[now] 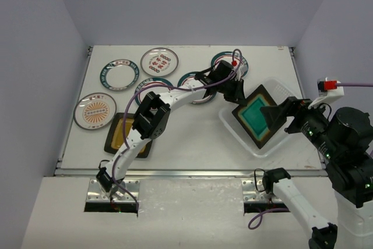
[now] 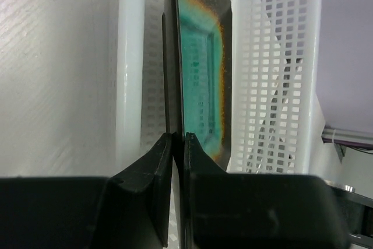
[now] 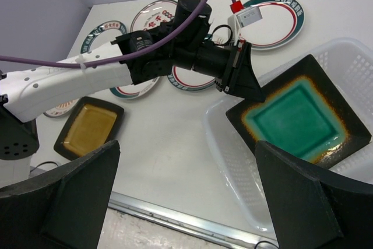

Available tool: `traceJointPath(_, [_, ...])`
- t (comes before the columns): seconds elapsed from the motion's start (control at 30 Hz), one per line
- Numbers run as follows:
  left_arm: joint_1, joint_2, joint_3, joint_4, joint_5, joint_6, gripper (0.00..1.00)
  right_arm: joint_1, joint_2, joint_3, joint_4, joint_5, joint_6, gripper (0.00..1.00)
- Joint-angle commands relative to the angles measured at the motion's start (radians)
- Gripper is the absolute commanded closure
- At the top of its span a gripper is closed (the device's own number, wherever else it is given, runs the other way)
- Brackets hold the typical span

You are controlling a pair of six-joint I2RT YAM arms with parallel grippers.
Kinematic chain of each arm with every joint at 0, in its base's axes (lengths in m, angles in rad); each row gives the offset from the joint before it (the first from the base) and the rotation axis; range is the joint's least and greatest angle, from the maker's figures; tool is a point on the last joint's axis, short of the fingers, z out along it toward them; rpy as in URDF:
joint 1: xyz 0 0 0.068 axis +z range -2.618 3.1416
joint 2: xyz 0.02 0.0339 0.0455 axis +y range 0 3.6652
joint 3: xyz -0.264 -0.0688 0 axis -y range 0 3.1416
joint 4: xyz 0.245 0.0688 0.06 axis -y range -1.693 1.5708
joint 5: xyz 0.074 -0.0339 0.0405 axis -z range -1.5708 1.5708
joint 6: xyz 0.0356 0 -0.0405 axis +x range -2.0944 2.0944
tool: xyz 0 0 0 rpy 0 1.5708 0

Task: Place the plates into the plastic bin on the countertop

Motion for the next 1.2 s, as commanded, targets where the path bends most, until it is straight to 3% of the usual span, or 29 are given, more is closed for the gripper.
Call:
traceJointPath(0.0, [-0.017,-0.051,0.101,0.066,0.026,0.006,0.97,-0.001,-0.005,-0.023,0.052,-0.017,-0.002,0.01])
traceJointPath(0.07, [-0.017,-0.042,0.114,0.048,0.016,0.009,0.90,-0.001,-0.007,-0.030,0.059,-0.022,0.000,0.01])
traceJointPath(0.2, [-0.023,-0.041,0.141,0.027,-0.006,0.011,0.60,-0.001,-0.008,-0.041,0.068,-0.034,0.004,0.01])
traceJointPath(0.4, [-0.044,-0.088,0.149,0.017,-0.053,0.026,0.45,-0.001,-0.015,-0.063,0.079,-0.039,0.006,0.01])
traceJointPath(0.53, [-0.048,-0.150,0.141,-0.014,-0.158,0.055,0.31,-0.001,-0.015,-0.068,0.082,-0.043,0.006,0.01])
traceJointPath(0.6, [-0.047,-0.255,0.074,-0.026,-0.286,0.065,0.07,-0.001,-0.020,-0.079,0.091,-0.047,0.006,0.01])
traceJointPath(0.63, [-0.045,-0.302,0.021,-0.028,-0.367,0.066,0.00,-0.001,-0.021,-0.086,0.098,-0.050,0.006,0.01])
traceJointPath(0.77, [0.037,-0.519,-0.256,0.007,-0.633,-0.031,0.00,-0.001,-0.026,-0.112,0.134,-0.107,0.004,0.01])
traceJointPath(0.87, [0.164,-0.741,-0.454,0.007,-0.706,-0.104,0.00,-0.001,-0.026,-0.120,0.158,-0.148,0.006,0.01])
traceJointPath(0.93, [0.274,-0.902,-0.667,-0.012,-0.800,-0.157,0.00,0.000,-0.022,-0.150,0.192,-0.195,0.021,0.01])
traceJointPath(0.97, [0.315,-0.966,-0.673,-0.028,-0.803,-0.172,0.00,0.000,-0.022,-0.152,0.194,-0.217,0.022,0.01])
traceJointPath(1.03, [0.410,-1.155,-0.774,-0.148,-0.947,-0.220,0.00,0.000,-0.011,-0.242,0.281,-0.315,0.074,0.01])
traceJointPath(1.1, [0.421,-1.284,-0.801,-0.342,-1.100,-0.263,0.00,0.000,0.016,-0.399,0.382,-0.444,0.188,0.01])
traceJointPath(1.17, [0.421,-1.442,-0.870,-0.353,-1.169,-0.245,0.00,0.050,0.085,-0.571,0.682,-0.602,0.330,0.01])
